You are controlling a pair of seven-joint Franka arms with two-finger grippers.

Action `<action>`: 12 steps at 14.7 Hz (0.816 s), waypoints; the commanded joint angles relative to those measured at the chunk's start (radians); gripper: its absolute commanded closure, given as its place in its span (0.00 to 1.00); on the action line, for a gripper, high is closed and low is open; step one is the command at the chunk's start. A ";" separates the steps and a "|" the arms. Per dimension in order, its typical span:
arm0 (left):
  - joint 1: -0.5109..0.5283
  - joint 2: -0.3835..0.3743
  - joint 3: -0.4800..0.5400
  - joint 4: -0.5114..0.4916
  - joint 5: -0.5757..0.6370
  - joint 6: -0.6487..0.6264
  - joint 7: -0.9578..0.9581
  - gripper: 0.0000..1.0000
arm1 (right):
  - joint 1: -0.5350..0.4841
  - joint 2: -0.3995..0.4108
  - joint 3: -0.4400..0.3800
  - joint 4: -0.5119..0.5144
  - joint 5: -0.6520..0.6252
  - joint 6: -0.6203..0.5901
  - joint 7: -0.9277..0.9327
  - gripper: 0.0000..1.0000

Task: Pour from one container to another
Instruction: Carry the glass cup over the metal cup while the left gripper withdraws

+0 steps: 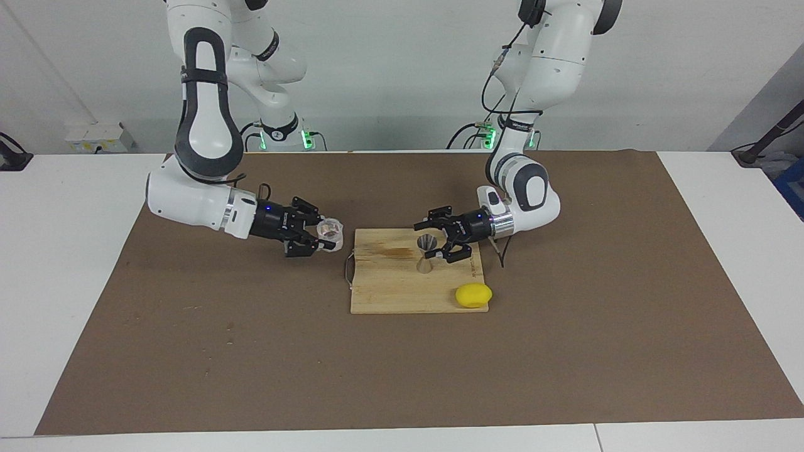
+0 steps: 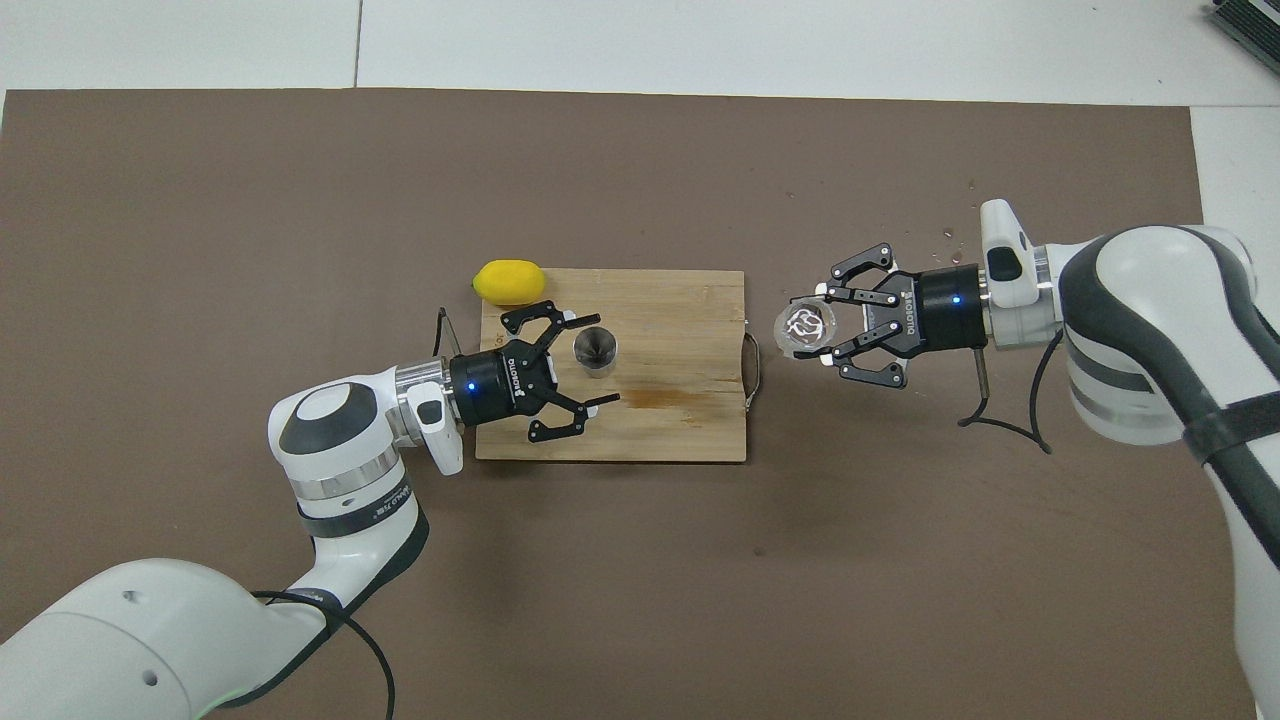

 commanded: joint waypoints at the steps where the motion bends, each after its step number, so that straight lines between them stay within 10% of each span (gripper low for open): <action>1: 0.008 0.010 0.004 0.012 -0.023 -0.018 0.028 0.00 | 0.038 -0.042 -0.011 -0.032 0.027 0.034 0.051 1.00; 12: 0.215 -0.005 0.012 0.005 0.105 -0.174 0.026 0.00 | 0.136 -0.045 -0.014 -0.029 0.027 0.134 0.145 1.00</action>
